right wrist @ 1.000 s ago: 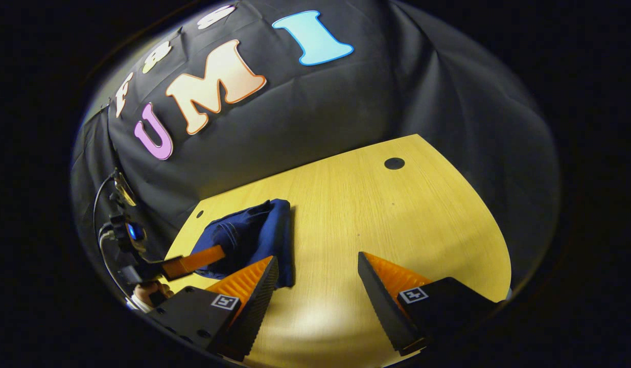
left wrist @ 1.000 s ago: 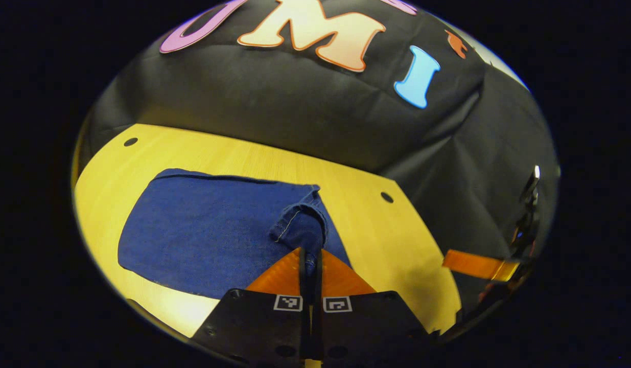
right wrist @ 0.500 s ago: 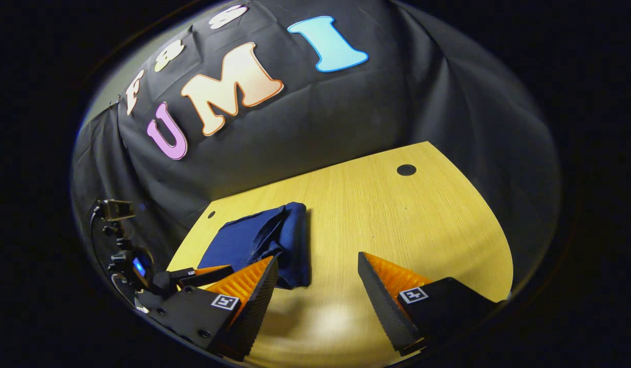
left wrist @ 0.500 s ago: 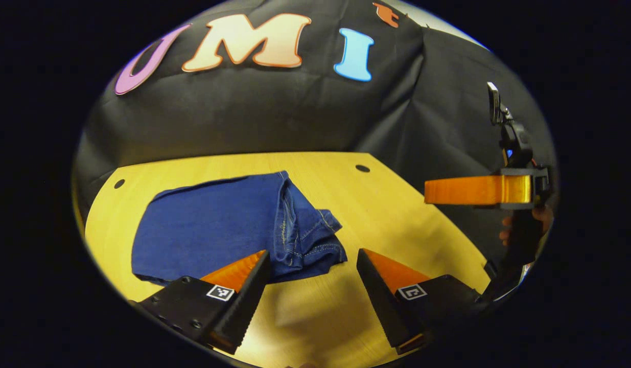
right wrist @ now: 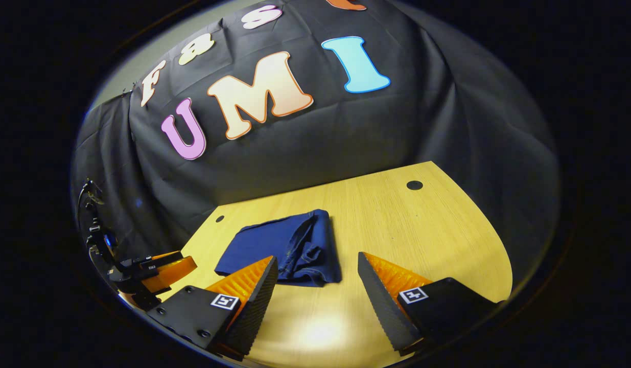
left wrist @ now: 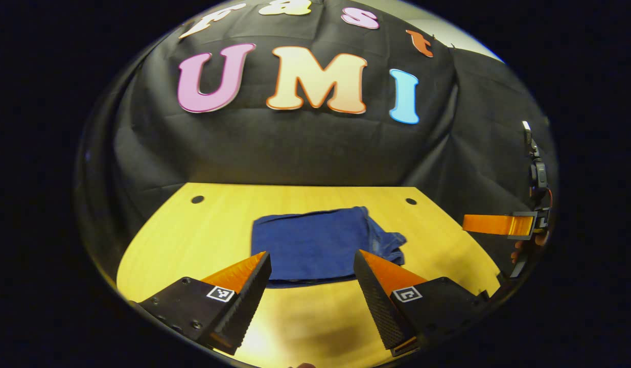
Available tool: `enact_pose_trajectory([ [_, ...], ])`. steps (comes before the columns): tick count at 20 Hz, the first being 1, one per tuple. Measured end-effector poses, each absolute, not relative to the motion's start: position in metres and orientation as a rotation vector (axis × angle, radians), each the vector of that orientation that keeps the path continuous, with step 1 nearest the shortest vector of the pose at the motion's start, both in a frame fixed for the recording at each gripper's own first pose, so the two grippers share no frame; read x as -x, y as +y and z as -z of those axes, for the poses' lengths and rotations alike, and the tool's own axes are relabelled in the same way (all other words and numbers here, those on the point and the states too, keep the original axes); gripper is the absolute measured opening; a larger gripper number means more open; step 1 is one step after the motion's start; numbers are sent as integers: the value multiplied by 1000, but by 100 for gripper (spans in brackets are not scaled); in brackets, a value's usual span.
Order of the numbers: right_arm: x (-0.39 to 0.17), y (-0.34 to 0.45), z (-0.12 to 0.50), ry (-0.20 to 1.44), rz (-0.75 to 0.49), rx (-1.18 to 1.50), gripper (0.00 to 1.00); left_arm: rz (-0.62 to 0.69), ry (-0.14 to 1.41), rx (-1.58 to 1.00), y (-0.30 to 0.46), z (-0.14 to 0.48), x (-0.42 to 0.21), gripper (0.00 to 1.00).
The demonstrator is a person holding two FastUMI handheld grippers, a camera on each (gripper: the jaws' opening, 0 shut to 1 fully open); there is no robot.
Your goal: Grasp the waist and the cuffs of the jeans and fold them to make the two legs overlap; first hold the waist and fold one-third of the jeans toward the cuffs, then hold the cuffs and fold the remaining one-third in the same direction to finish folding.
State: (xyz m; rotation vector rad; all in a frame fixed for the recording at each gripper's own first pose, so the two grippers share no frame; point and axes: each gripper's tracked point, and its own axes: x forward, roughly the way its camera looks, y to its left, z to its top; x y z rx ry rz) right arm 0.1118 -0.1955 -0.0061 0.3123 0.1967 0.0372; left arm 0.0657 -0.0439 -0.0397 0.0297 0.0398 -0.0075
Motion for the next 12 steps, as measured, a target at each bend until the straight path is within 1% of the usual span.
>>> enact_pose_trajectory([
  [4, -106, -183, -10, 155, -14, -323, 97, -29, 7, 2, -10, 27, -50, 96],
  [12, -89, -174, -25, 114, 30, -307, 98, -14, -6, 24, 5, 24, -47, 96],
])
